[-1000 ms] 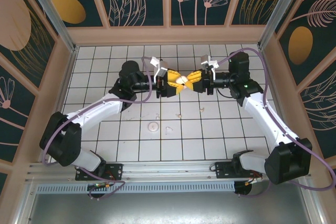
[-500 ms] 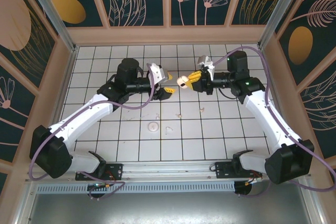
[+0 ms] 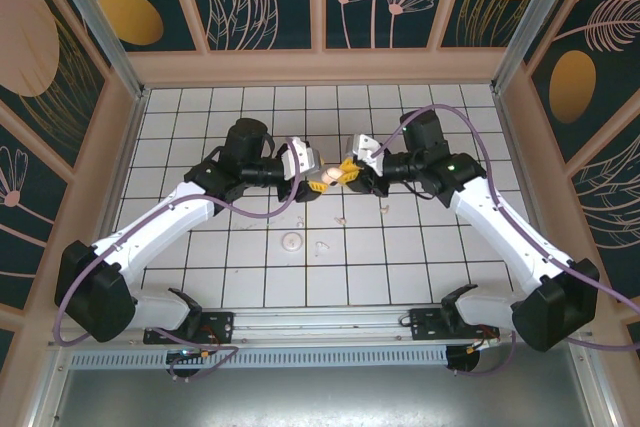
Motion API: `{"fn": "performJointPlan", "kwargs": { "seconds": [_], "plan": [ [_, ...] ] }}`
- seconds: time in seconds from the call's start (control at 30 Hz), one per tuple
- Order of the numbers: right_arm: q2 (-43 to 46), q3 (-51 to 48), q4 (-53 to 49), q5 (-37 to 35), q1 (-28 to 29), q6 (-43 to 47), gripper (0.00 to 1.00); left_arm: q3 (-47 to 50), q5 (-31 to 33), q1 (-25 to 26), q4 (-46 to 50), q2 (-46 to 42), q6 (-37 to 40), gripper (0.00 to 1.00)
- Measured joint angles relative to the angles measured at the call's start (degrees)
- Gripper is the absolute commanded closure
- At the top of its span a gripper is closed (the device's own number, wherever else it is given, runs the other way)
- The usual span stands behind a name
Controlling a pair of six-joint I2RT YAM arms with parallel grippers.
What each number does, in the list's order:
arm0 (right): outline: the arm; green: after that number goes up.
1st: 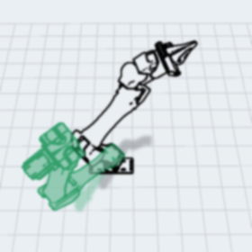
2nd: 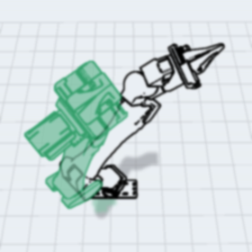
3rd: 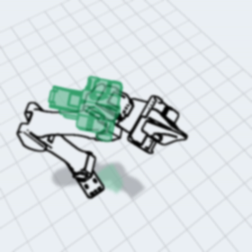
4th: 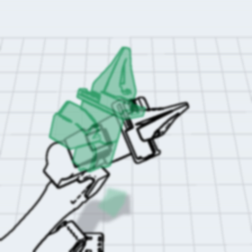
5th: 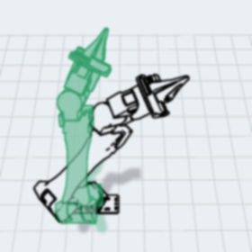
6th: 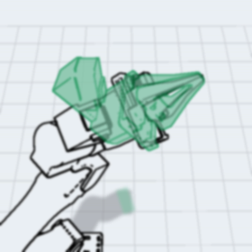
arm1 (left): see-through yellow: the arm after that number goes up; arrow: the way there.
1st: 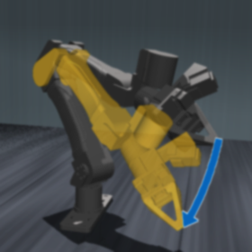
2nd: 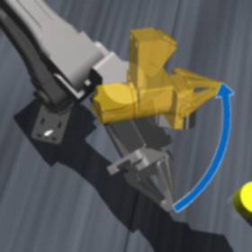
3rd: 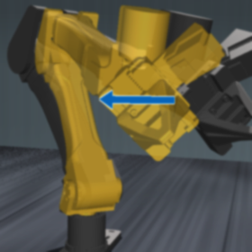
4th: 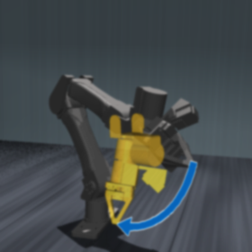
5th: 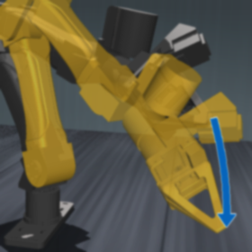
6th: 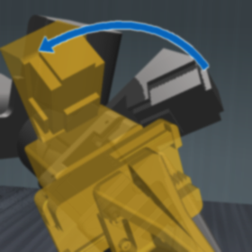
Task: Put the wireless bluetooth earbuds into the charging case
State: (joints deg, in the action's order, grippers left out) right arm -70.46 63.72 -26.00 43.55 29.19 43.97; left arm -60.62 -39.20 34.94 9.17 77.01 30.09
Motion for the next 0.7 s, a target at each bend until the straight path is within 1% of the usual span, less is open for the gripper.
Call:
{"fn": "performJointPlan", "kwargs": {
  "seconds": [0.13, 0.33, 0.57, 0.7],
  "plan": [
    [0.0, 0.0, 0.0, -0.7, 0.3, 2.1, 0.8, 0.1, -1.7, 0.0, 0.3, 0.0, 0.4, 0.47],
    [0.0, 0.0, 0.1, -0.4, 0.6, 2.7, 0.79, 0.1, -3.7, 0.0, 0.5, 0.1, 0.3, 0.51],
    [0.0, -0.1, 0.7, 1.1, 0.6, 3.1, 0.79, 0.1, -4.1, 0.0, 0.5, 0.2, 0.3, 0.5],
    [0.0, -0.1, 1.3, 2.0, 0.6, 3.6, 0.79, 0.1, -4.1, 0.0, 0.5, 0.4, 0.1, 0.53]
  ]
}}
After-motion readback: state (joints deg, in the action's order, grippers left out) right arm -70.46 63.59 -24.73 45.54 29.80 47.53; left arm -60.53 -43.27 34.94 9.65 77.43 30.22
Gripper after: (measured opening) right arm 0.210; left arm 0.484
